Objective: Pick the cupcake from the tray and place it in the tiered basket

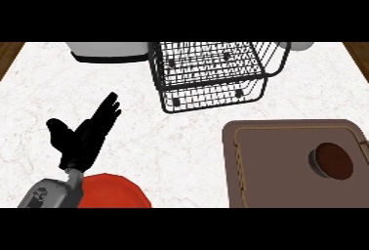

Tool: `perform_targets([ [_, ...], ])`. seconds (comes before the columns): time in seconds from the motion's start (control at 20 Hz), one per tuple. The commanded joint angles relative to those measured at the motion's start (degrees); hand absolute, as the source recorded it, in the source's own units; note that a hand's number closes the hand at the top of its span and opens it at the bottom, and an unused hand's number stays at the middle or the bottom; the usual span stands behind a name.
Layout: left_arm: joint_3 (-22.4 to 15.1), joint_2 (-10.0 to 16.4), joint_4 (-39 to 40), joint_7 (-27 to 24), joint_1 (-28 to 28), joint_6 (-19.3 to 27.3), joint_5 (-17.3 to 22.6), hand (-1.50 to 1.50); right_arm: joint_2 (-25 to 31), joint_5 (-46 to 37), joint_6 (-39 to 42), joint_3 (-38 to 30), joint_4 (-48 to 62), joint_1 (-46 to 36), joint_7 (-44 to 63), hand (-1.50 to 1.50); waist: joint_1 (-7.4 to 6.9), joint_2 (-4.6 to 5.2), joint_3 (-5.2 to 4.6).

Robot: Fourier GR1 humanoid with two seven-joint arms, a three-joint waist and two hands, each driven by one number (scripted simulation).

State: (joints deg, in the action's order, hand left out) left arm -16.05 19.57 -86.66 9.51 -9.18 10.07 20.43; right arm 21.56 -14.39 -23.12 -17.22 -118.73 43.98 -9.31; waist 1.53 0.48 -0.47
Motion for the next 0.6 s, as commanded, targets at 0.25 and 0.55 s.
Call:
perform_targets([
  [0.25,-2.0,-2.42,1.69,0.31,-2.02,-1.11,-1.14,0.0,-1.44,-21.94,5.78,11.64,-23.62,3.8,34.66,-1.5,-2.89,0.47,0.14],
  [0.55,-1.79,-2.35,2.76,-0.45,-2.63,-1.41,-2.65,0.0,2.53,-30.84,9.46,14.82,-15.8,-8.65,50.87,-1.5,-4.16,0.54,0.18],
])
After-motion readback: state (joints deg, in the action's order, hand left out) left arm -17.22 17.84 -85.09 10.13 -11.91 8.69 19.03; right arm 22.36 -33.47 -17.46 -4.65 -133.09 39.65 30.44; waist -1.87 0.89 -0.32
